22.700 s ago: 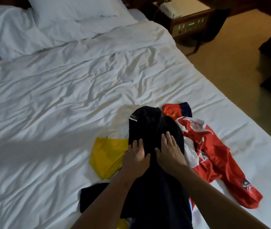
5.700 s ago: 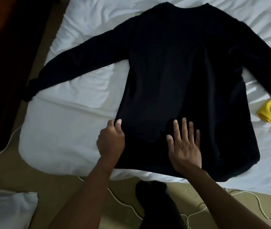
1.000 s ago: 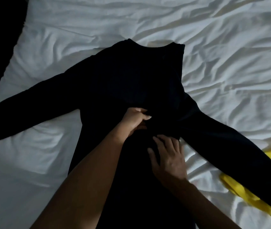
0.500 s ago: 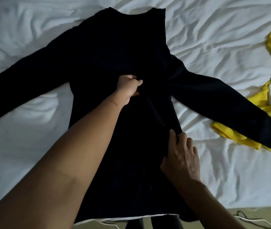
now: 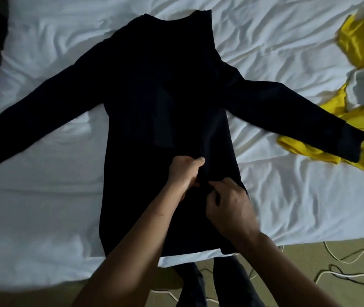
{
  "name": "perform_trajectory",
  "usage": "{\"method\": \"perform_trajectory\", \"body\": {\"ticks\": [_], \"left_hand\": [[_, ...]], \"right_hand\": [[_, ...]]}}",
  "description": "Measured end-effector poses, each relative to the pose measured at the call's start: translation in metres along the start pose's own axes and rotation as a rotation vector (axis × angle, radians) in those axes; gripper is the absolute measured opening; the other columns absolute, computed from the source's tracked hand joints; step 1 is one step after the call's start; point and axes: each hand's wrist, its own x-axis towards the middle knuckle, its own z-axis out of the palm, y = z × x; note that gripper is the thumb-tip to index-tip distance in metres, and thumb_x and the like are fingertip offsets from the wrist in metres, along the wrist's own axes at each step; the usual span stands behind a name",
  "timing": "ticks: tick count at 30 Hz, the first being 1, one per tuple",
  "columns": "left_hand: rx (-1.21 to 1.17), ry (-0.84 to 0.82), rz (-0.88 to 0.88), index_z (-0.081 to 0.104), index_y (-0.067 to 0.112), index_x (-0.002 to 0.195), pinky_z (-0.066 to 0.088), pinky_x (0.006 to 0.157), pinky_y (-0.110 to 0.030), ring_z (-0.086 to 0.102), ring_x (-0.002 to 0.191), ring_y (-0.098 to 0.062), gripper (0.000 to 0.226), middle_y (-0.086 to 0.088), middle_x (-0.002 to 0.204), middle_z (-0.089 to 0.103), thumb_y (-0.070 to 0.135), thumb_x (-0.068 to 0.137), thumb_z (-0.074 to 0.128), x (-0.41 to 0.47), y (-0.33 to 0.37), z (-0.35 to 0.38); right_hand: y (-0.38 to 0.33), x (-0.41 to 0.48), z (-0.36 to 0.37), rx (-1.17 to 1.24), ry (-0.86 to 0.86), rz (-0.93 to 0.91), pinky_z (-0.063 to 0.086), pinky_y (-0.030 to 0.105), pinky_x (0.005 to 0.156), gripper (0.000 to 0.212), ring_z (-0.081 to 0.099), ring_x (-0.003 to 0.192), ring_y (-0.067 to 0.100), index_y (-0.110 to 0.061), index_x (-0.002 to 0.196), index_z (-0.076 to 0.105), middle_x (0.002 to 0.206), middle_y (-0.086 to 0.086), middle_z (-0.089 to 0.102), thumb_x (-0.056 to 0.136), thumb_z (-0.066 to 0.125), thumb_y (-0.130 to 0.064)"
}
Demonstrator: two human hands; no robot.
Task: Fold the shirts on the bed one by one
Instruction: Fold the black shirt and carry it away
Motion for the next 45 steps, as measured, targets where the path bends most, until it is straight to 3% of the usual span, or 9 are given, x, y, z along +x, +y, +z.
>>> {"method": "perform_trajectory", "body": {"ticks": [3,7,15,22,27,33,38,42,45], "left_hand": [[-0.014,0.01,0.034,0.065,0.0,0.078,0.061,0.063,-0.051,0.067,0.066,-0.03,0.033,-0.01,0.067,0.063,0.026,0.096,0.071,-0.014,-0.018,0.01],[-0.024,0.165,0.16,0.065,0.015,0.083,0.059,0.06,-0.033,0.066,0.064,-0.013,0.016,0.0,0.075,0.069,0.017,0.099,0.068,-0.02,-0.029,0.011],[-0.071,0.256,0.131,0.071,0.001,0.083,0.061,0.057,-0.042,0.069,0.067,-0.025,0.027,-0.004,0.072,0.07,0.026,0.093,0.068,-0.007,-0.002,0.005],[-0.135,0.055,0.05,0.067,0.008,0.127,0.056,0.099,-0.041,0.069,0.112,-0.024,0.069,-0.003,0.119,0.072,0.054,0.078,0.082,0.049,0.081,0.003],[-0.138,0.162,0.137,0.07,0.005,0.099,0.056,0.083,-0.032,0.069,0.09,-0.016,0.02,-0.004,0.096,0.073,0.007,0.083,0.083,0.077,0.097,-0.007],[-0.161,0.137,0.174,0.064,0.014,0.081,0.054,0.085,-0.027,0.065,0.084,-0.006,0.018,0.004,0.089,0.068,0.011,0.09,0.08,0.083,0.108,-0.009],[-0.123,0.396,0.355,0.068,0.007,0.126,0.053,0.084,-0.019,0.067,0.094,-0.007,0.031,0.002,0.102,0.068,0.012,0.096,0.073,0.097,0.105,-0.016],[-0.038,0.468,0.49,0.072,0.015,0.115,0.063,0.083,-0.033,0.072,0.092,-0.011,0.016,0.003,0.102,0.072,0.015,0.101,0.064,0.087,0.081,-0.03],[0.094,0.507,0.581,0.073,0.016,0.113,0.06,0.08,-0.021,0.07,0.094,-0.005,0.017,0.0,0.107,0.073,0.012,0.102,0.06,0.069,0.058,-0.049]], "right_hand": [[0.027,0.005,0.001,-0.186,0.129,-0.088,0.053,0.051,0.085,0.042,0.057,0.109,0.036,-0.008,0.128,0.067,0.122,0.015,0.062,0.092,0.047,-0.019],[0.057,-0.002,0.021,-0.334,-0.124,-0.099,0.013,0.05,0.128,0.065,0.001,0.16,0.027,-0.012,0.164,0.02,0.173,0.01,0.006,0.108,0.028,-0.043],[0.061,-0.011,0.035,-0.391,-0.155,-0.06,0.004,0.06,0.127,0.072,-0.007,0.16,0.029,-0.006,0.164,0.012,0.173,0.013,0.0,0.105,0.022,-0.046],[0.035,0.043,0.042,-0.386,-0.159,-0.141,0.002,0.052,0.129,0.072,-0.019,0.158,0.026,-0.006,0.164,0.002,0.172,0.013,-0.014,0.107,0.017,-0.047],[0.046,0.03,0.053,-0.392,-0.177,-0.126,0.001,0.05,0.129,0.071,-0.016,0.159,0.025,-0.009,0.165,0.003,0.173,0.01,-0.01,0.108,0.017,-0.049],[0.049,0.028,0.06,-0.397,-0.177,-0.105,0.001,0.049,0.129,0.071,-0.014,0.159,0.026,-0.009,0.165,0.003,0.173,0.01,-0.01,0.107,0.016,-0.049],[0.05,0.028,0.064,-0.403,-0.158,-0.098,0.003,0.05,0.129,0.071,-0.01,0.16,0.027,-0.009,0.165,0.007,0.174,0.01,-0.004,0.107,0.02,-0.047],[0.048,0.03,0.059,-0.411,-0.175,-0.09,0.004,0.052,0.128,0.072,-0.01,0.16,0.028,-0.009,0.165,0.007,0.173,0.011,-0.007,0.107,0.023,-0.049],[0.041,0.034,0.05,-0.331,-0.175,-0.084,0.003,0.053,0.128,0.073,-0.01,0.16,0.027,-0.009,0.165,0.008,0.173,0.011,-0.006,0.106,0.026,-0.048]]}}
